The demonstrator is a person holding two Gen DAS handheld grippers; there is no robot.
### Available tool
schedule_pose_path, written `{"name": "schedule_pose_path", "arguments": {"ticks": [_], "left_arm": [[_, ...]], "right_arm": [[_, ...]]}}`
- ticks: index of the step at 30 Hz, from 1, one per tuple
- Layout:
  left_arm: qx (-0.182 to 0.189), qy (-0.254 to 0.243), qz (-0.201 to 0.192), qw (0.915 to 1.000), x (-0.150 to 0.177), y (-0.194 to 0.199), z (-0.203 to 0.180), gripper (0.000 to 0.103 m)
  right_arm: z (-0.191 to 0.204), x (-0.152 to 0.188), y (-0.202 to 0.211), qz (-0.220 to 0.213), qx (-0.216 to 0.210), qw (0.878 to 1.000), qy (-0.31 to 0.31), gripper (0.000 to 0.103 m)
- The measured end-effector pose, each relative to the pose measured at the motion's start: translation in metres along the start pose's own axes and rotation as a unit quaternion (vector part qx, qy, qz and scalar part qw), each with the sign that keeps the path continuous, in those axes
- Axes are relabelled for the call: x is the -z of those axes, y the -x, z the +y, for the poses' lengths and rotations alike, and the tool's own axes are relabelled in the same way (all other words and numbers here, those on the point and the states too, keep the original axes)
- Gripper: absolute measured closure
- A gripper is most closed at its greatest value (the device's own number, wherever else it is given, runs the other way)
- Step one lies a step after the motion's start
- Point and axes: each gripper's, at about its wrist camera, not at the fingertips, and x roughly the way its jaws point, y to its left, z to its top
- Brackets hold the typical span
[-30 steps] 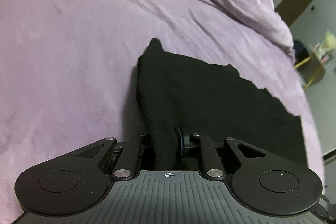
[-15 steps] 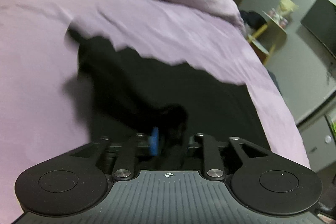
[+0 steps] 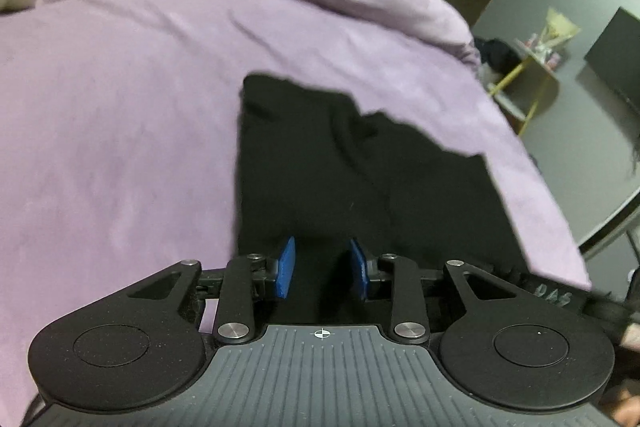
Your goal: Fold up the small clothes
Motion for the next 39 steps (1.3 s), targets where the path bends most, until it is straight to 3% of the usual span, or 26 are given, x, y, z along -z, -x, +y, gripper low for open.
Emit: {"name": "schedule_pose_path", "arguments": {"ticks": [2,5,8,9,11,14,17,23,29,31,33,36,39], "left_arm": [[0.020,0.010,0.012,0.9997,0.006,-0.009,0.001,0.069],[0.088,0.047,0.050,0.9937,0.014,-0.023,0.013,0.064],[0.089,0.091,0.054,0.9904,0.009,-0.017,0.028,0.073],[0.088,0.101,0.050,0.9897,0.005,-0.011,0.032,0.071],[0.083,0.096,0.010,0.9919,-0.004,0.009,0.035,0.061],[0.043,0.081,-0.030,0.9954,-0.015,0.016,0.036,0.047],[0.010,0.097,-0.018,0.9951,-0.016,-0.009,0.042,0.047],[0.095,0.168,-0.005,0.9813,-0.008,-0.030,0.058,0.040],[0.077,0.163,-0.007,0.9836,-0.001,-0.013,0.065,0.041],[0.071,0.151,-0.009,0.9860,0.001,-0.010,0.063,0.041],[0.067,0.147,-0.006,0.9869,0.002,-0.012,0.063,0.041],[0.062,0.143,-0.008,0.9877,0.004,-0.011,0.060,0.041],[0.057,0.136,-0.009,0.9890,0.002,-0.010,0.055,0.041]], "right_arm": [[0.002,0.005,-0.015,0.036,-0.004,0.999,0.012,0.078],[0.009,0.008,-0.026,0.051,0.006,0.997,0.063,0.082],[0.010,-0.002,-0.021,0.050,-0.002,0.996,0.070,0.082],[0.007,-0.007,-0.017,0.040,-0.005,0.997,0.061,0.079],[-0.004,-0.018,-0.017,0.027,-0.014,0.999,0.024,0.071],[-0.022,-0.034,-0.027,0.023,-0.043,0.997,-0.054,0.064],[-0.033,-0.042,-0.045,0.036,-0.068,0.992,-0.100,0.057],[-0.028,-0.050,-0.067,0.056,-0.089,0.989,-0.102,0.056],[-0.010,-0.053,-0.086,0.070,-0.098,0.990,-0.072,0.054],[-0.005,-0.054,-0.090,0.074,-0.095,0.991,-0.061,0.057],[0.002,-0.054,-0.091,0.076,-0.090,0.992,-0.045,0.073],[0.021,-0.052,-0.084,0.057,-0.045,0.997,0.035,0.092],[0.050,-0.045,-0.060,0.010,0.005,0.991,0.136,0.094]]}}
